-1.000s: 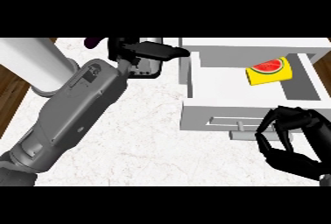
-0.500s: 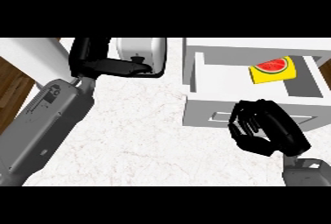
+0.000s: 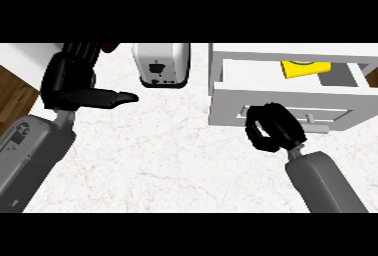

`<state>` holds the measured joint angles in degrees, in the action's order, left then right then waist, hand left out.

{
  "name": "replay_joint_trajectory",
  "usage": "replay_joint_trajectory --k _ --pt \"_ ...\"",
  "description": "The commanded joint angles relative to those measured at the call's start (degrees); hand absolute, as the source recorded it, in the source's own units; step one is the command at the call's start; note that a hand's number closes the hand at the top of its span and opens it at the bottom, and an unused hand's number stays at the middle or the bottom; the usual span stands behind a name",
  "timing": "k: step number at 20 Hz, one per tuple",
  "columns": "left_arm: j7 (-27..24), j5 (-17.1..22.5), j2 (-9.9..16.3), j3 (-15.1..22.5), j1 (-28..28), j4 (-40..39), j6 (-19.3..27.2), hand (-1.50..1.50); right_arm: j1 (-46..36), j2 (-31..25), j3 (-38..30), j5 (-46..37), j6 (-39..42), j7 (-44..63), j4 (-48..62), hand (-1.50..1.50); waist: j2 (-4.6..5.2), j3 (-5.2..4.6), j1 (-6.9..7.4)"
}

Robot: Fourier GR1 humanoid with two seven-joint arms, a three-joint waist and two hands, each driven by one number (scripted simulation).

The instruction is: Pick up the cup, place it into the drawer and close the drawer

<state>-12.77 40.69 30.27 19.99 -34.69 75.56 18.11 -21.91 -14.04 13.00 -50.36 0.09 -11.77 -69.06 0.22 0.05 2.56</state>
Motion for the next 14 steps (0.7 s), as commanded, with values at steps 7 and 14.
replay_joint_trajectory --k 7,14 --pt "1.1 -0.7 2.6 -3.6 6.8 6.5 -2.4 -1.5 -20.3 3.0 -8.5 -0.1 -7.8 -10.1 35.8 1.5 0.44 0.08 0.37" --pt "-4.4 -0.8 2.9 -5.6 10.5 2.4 -8.6 -1.5 -29.6 -2.6 -13.5 1.7 -4.9 -14.7 48.8 1.5 1.55 0.07 1.38"
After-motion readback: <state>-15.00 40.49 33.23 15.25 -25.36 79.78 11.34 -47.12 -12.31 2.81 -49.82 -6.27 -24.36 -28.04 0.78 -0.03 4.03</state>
